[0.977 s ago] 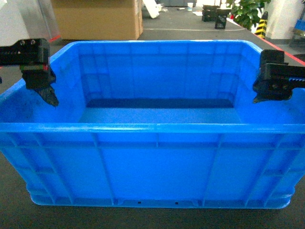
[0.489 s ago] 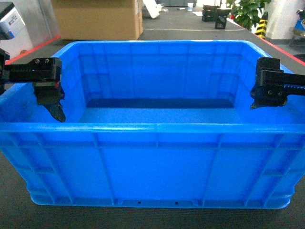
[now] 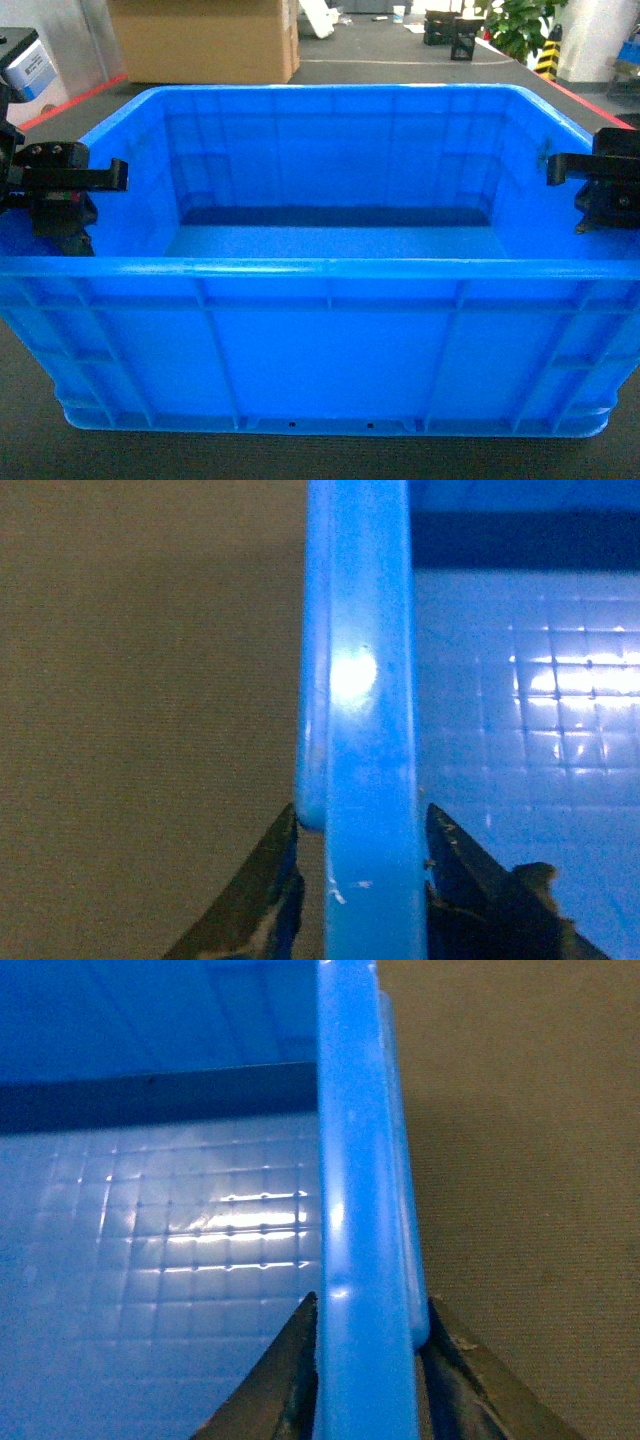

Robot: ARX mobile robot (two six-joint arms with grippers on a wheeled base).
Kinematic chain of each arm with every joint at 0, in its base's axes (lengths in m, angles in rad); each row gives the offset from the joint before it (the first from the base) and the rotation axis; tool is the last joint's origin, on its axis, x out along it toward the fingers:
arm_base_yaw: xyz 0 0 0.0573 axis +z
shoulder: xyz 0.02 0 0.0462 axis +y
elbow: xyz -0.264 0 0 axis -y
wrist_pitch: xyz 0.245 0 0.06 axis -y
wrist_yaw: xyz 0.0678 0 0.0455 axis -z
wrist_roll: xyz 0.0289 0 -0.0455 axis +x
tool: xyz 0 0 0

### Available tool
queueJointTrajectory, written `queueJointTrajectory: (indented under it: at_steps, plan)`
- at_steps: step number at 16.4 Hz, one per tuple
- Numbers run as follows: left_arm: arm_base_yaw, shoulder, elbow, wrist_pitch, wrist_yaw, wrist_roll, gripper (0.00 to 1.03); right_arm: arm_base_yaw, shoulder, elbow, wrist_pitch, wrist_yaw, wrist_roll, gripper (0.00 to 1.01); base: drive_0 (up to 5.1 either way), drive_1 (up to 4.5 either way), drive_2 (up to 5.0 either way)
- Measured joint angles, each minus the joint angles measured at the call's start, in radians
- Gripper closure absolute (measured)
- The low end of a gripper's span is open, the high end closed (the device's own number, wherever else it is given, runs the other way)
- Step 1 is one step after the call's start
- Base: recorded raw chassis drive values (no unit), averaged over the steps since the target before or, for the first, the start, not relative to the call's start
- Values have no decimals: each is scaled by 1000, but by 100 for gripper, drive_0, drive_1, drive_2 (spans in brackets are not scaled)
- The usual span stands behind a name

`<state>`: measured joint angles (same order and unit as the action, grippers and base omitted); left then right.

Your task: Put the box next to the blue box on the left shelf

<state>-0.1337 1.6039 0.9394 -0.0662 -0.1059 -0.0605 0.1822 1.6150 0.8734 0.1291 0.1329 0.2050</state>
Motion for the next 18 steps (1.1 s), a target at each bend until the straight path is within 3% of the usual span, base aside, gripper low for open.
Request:
queueJointTrajectory:
  at_steps: [2,3,7,9,12,16,18]
  plan:
    - [2,0,-10,37,-22,-8,84,-1,0,-3,6,14,-4,81,0,0,0]
    - [-1,-3,-21,55,-29,-26,87,1,0,-6,15,20,-4,82,0,0,0]
    - [-17,-36,-67,150,-55,-41,88,2,-16,-47,76,19,6,82,0,0,0]
    - [-29,-94,-101,245,-72,-36,89,10,-65,-87,166,41,15,83,0,0,0]
    - [-48,-198,-140,378,-121,-28,90,27,-168,-132,316,85,-8,83,0,0,0]
    - [-52,-221,-164,394,-126,-23,90,34,-190,-154,356,98,-29,83,0,0,0]
    - [-50,-222,-188,393,-113,-41,90,34,-190,-167,381,101,-53,83,0,0,0]
